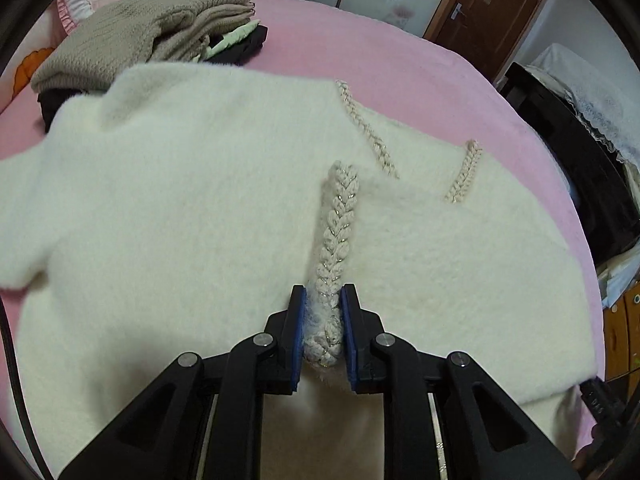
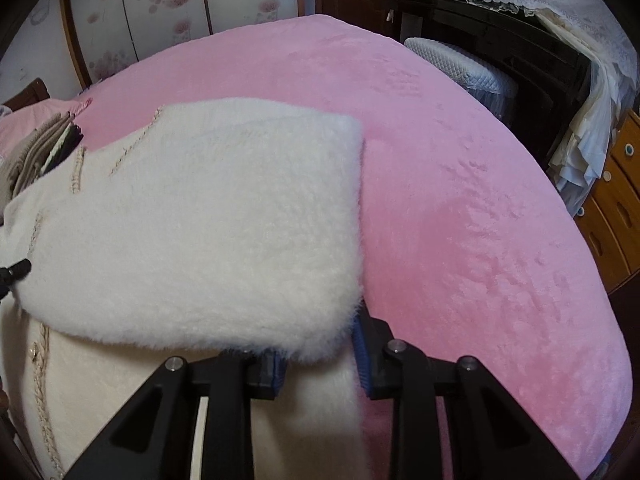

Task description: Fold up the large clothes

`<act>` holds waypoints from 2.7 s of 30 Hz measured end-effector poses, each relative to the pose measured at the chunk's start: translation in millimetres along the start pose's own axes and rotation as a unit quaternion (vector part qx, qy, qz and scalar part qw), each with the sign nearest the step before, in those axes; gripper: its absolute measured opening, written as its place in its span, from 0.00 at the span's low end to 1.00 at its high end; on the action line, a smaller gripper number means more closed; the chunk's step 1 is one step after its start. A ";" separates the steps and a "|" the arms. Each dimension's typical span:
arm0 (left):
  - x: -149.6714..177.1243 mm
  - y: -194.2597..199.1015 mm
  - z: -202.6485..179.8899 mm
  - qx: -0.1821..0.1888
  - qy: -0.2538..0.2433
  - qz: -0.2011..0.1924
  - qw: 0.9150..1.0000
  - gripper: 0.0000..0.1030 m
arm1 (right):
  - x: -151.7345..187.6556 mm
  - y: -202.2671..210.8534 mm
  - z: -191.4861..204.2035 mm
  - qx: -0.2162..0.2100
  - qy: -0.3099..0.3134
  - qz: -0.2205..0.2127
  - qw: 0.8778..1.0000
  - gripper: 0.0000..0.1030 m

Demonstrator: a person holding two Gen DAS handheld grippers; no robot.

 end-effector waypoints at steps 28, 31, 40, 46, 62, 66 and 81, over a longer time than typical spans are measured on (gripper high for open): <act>-77.7 -57.4 -25.1 0.005 -0.044 0.079 0.996 0.24 | -94.3 -19.0 -49.4 -0.101 -0.066 0.024 0.992 0.46; -80.9 -56.6 -28.0 -0.008 -0.054 0.062 0.997 0.14 | -105.6 -54.4 -44.2 -0.105 -0.082 0.053 0.990 0.46; -71.4 -18.2 -29.1 -0.015 -0.086 -0.028 0.996 0.13 | -114.6 -71.9 -6.3 -0.056 -0.005 0.018 0.998 0.21; -61.0 -46.1 -23.7 -0.072 -0.092 -0.005 0.993 0.22 | -112.6 -73.7 3.0 0.022 0.046 0.004 0.999 0.25; -0.1 24.4 -59.1 -0.013 -0.096 0.006 0.995 0.47 | -23.7 31.2 92.8 -0.092 0.103 -0.041 0.990 0.26; 15.2 1.2 -43.7 -0.033 -0.085 0.032 0.995 0.32 | -3.7 12.8 75.4 -0.053 0.094 -0.024 0.994 0.16; 19.0 14.1 -40.9 -0.014 -0.064 0.025 0.998 0.43 | 21.6 13.3 -8.5 -0.024 -0.026 0.003 0.999 0.00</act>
Point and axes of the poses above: each gripper's, at about its wrist camera, not at the fingertips, and y roughly against the way its jaws point, z to its left, x to its underside, the point moved 4 cm from there along -y, roughly the way its jaws point, and after that the axes turned 5 degrees about x, right-handed, at the moved point
